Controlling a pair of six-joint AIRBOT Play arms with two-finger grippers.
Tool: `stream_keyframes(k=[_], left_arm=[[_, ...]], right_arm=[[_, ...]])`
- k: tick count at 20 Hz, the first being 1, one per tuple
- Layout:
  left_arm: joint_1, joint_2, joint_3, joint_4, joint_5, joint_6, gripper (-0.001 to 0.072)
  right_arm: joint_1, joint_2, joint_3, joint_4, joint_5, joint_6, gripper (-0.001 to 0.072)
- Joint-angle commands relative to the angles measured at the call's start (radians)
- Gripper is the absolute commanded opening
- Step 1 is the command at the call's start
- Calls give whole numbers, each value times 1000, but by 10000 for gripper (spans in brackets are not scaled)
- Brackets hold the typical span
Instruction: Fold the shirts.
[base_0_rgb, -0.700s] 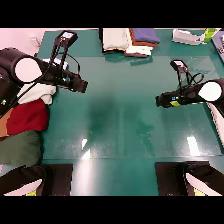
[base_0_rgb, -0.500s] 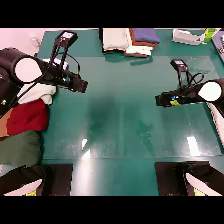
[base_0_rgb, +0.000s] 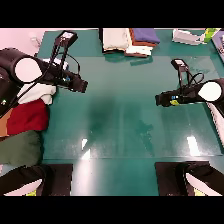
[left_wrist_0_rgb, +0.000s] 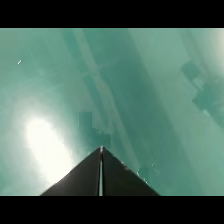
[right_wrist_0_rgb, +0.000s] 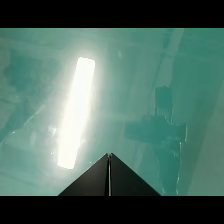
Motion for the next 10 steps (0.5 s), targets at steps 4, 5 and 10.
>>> stream_keyframes(k=[4, 5, 10], left_arm=[[39, -7, 0, 143, 187, -6, 559], [90, -19, 1, 174, 216, -32, 586], [422, -182, 48, 177, 255, -31, 587]], right_arm=[[0, 1, 0, 1, 0, 2, 22], [0, 1, -1, 1, 0, 2, 22], [0, 1, -1, 26, -1, 2, 22]])
